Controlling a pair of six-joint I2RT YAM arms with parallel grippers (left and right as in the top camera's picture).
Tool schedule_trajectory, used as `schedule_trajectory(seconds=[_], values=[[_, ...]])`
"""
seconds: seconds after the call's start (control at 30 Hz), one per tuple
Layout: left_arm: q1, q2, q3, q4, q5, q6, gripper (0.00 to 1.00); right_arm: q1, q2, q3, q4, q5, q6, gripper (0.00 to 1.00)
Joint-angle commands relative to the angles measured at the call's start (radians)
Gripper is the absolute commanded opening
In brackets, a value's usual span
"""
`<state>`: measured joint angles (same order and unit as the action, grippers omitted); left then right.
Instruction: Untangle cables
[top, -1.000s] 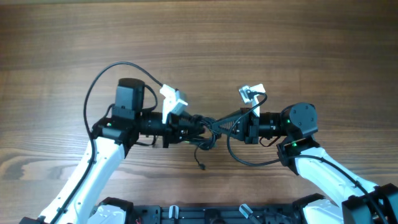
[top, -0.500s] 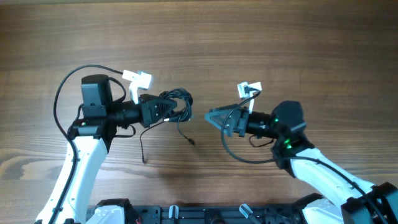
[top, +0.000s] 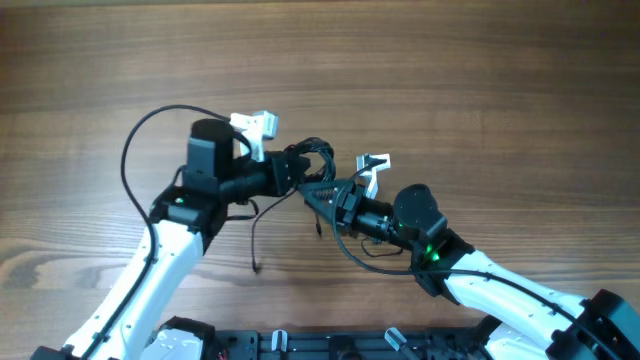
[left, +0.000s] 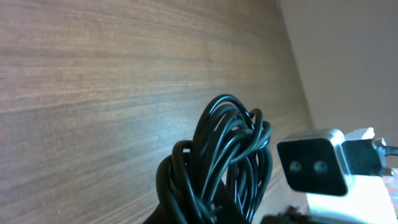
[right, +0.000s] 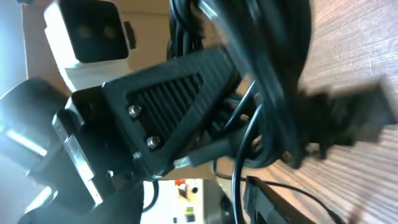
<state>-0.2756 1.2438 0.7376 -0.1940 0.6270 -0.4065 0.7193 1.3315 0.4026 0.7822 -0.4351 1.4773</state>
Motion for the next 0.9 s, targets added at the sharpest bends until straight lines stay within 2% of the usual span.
schedule_trajectory(seconds=[0.0,0.13,0.23,0.3,0.43,0.47,0.5,0.6,0.77,0.87], values=[[-0.087,0.001,0.001,0.032,-0.154,-0.005,0.04,0.004,0.007,0.012,0.002,0.018,0.105,0.39],[-0.126,0.001,0.001,0.056,-0.183,-0.006,0.04,0.004,0.007,0.012,-0.066,0.056,0.145,0.28],[-0.126,0.001,0.001,0.056,-0.183,-0.006,0.04,0.003,0.007,0.012,-0.122,0.098,0.153,0.23],[-0.126,0.000,0.001,0.056,-0.183,-0.006,0.04,0.003,0.007,0.012,-0.138,0.103,0.148,0.14],[-0.126,0.000,0.001,0.056,-0.203,0.006,0.04,-0.015,0.006,0.012,-0.140,0.084,0.145,0.19],[-0.126,0.000,0.001,0.056,-0.208,0.007,0.04,-0.031,0.006,0.012,-0.138,0.066,0.145,0.23],[-0.126,0.000,0.001,0.056,-0.217,0.010,0.04,-0.068,0.006,0.012,-0.129,0.006,0.145,0.43],[-0.126,0.001,0.001,0.056,-0.236,0.036,0.04,-0.111,0.006,0.012,-0.122,-0.052,0.147,0.54],[-0.127,0.001,0.001,0.056,-0.235,0.035,0.04,-0.111,0.006,0.012,-0.085,-0.003,0.146,0.61],[-0.127,0.001,0.001,0.061,-0.235,0.031,0.04,-0.109,0.006,0.012,-0.092,-0.018,0.145,0.55]])
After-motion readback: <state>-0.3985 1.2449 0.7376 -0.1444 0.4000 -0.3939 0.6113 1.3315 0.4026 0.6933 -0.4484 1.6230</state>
